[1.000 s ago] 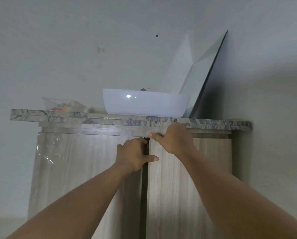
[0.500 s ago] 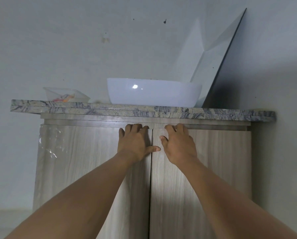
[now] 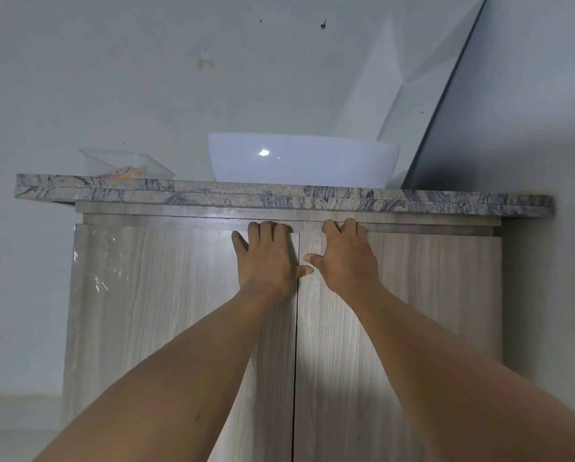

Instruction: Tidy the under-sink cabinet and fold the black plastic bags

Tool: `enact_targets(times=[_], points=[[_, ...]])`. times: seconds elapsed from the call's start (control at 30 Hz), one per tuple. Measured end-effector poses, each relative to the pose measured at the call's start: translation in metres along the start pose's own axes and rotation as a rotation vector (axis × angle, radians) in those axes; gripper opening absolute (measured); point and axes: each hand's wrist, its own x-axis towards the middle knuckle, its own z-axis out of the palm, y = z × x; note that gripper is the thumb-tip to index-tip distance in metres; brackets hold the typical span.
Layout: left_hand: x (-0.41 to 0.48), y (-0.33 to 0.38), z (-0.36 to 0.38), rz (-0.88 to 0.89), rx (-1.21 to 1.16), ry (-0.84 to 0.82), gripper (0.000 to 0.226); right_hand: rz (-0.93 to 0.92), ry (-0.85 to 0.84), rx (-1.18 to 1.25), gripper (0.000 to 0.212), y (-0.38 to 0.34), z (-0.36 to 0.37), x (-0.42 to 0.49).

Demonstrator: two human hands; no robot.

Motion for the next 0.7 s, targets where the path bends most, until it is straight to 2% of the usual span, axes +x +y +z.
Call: enact_targets(times=[0.23,0.3,0.47,0.6,0.67,0.7], points=[[-0.004,-0.006,0.023,0.041,-0.023,0.094,0.077,0.016,0.054,0.045,0.064,0.005,0.023,0.000],[-0.010,-0.005,0.025,0.063,0.010,0.060,0.081,0.017,0.050,0.090,0.067,0.006,0.028,-0.006],[-0.048,-0.014,0.027,0.158,0.064,-0.204,0.095,-0.023,-0.149,0.046,0.072,0.020,0.047,-0.075],[-0.094,-0.021,0.018,0.159,0.026,-0.487,0.092,-0.002,-0.264,0.046,0.082,0.036,0.063,-0.171],[-0.136,-0.018,0.014,0.129,-0.021,-0.613,0.090,0.072,-0.447,0.026,0.075,0.052,0.070,-0.203],[-0.158,-0.018,0.015,0.128,-0.050,-0.692,0.088,0.111,-0.618,0.051,0.075,0.059,0.068,-0.212]])
